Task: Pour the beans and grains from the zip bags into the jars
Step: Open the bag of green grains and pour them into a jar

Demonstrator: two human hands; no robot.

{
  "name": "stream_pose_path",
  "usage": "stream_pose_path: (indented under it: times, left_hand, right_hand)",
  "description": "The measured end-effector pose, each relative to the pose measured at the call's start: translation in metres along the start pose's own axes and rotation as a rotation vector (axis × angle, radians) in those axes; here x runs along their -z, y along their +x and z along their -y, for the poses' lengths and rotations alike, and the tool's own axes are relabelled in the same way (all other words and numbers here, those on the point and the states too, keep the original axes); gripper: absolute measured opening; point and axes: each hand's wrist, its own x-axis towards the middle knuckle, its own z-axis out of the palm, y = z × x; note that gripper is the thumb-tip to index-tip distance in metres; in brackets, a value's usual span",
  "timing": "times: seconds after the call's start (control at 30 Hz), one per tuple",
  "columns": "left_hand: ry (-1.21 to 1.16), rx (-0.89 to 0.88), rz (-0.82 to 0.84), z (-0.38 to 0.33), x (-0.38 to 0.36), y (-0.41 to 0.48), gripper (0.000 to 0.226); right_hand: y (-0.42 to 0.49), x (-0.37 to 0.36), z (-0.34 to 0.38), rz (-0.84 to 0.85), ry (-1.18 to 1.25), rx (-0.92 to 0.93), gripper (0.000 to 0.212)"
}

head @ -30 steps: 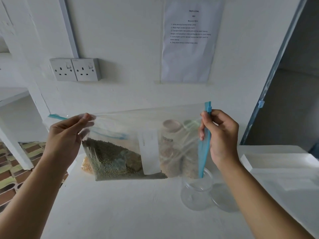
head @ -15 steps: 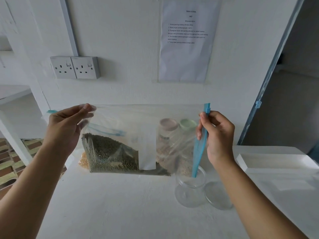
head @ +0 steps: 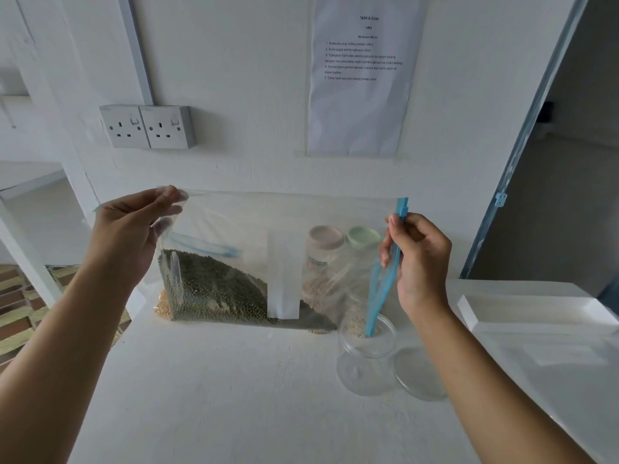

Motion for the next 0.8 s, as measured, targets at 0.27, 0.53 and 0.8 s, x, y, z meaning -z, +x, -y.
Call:
stream_pose_path:
  times: [0.27, 0.53, 0.8]
  left_hand:
    - [0.032, 0.014, -0.006, -0.003, -0.005, 0.001, 0.039]
    - [0.072, 0.024, 0.016, -0.009, -0.014, 0.002, 0.009]
    - [0.067, 0.027, -0.010, -0.009, -0.018, 0.001, 0.007]
  right_hand:
    - [-0.001, 0.008, -0.004, -0.048, 0.018, -0.017, 0.026]
    - [-0.002, 0.012, -0.005, -0.075, 0.043, -0.047, 0.019]
    - [-0.001, 0.014, -0.008, -0.090, 0.048, -0.039, 0.024]
